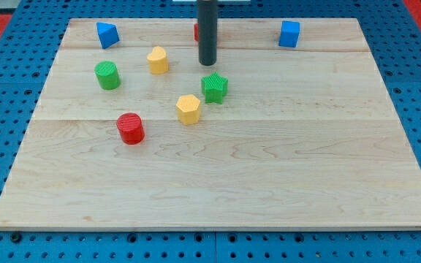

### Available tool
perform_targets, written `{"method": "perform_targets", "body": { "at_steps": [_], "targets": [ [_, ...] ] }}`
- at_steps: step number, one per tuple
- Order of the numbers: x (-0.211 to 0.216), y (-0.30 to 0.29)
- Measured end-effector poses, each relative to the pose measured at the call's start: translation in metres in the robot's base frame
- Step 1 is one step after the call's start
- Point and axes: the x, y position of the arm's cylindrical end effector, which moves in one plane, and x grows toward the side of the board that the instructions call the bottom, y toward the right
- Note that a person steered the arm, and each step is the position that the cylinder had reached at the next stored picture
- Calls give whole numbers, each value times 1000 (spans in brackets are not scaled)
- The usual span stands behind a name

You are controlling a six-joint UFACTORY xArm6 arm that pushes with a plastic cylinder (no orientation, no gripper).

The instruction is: Place the green circle at the center left

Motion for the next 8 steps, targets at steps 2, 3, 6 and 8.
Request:
{"method": "perform_targets", "body": {
  "at_steps": [2,3,6,8],
  "targets": [
    [42,-69],
    [42,-30],
    [31,-54],
    [21,-134]
  ]
}}
